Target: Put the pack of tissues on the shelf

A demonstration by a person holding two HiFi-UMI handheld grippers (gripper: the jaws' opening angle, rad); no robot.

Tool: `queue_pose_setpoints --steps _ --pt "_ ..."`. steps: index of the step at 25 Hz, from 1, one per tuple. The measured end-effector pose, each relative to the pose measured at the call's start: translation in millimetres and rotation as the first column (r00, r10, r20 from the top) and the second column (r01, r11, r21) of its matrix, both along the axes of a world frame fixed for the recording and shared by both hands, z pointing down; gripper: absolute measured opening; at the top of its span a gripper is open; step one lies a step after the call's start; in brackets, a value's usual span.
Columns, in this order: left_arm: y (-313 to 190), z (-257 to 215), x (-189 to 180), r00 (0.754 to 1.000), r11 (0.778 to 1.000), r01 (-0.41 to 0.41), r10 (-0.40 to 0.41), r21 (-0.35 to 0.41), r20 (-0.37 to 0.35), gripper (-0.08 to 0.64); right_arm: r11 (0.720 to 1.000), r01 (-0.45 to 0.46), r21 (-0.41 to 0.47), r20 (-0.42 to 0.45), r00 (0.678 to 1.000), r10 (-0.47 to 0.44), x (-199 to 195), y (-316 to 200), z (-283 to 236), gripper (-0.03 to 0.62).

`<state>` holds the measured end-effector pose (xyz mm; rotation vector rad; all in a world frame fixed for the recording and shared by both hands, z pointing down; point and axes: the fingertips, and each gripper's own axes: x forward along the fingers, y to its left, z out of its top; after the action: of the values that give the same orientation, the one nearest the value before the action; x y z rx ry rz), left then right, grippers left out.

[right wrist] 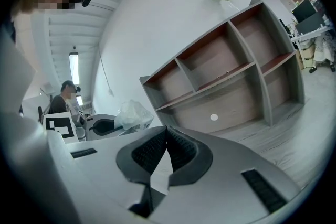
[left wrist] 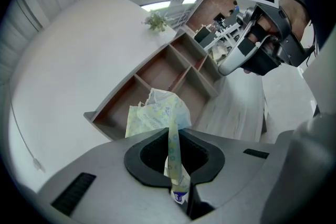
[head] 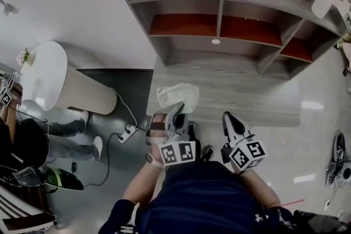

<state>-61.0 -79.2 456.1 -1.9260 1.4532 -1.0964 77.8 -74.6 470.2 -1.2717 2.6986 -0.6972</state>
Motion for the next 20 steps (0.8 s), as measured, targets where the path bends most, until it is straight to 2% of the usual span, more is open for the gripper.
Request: queue_pose_setpoints --steps 8,15,20 --pt "-52.5 -2.5 -5.8 0.999 0.999 -0.032 0.032 0.002 -0.030 0.035 0.998 -0.063 0.013 -0.015 0.998 0.063 5.0 -45.7 -6.1 0.011" --pt "-105.1 -20.5 -17.2 0.997 0.997 -0.060 0.058 0.039 0.050 0.035 0.996 -0.086 0.031 -0.014 0.996 0.087 -9.8 -90.5 -17.6 0.011" --pt "-135.3 -39.1 -14.1 0.993 0.992 -0.097 0.091 0.080 0.075 0.035 0.993 -0.115 0.022 -0.024 0.993 0.116 -13.4 -106.5 -20.3 0.011"
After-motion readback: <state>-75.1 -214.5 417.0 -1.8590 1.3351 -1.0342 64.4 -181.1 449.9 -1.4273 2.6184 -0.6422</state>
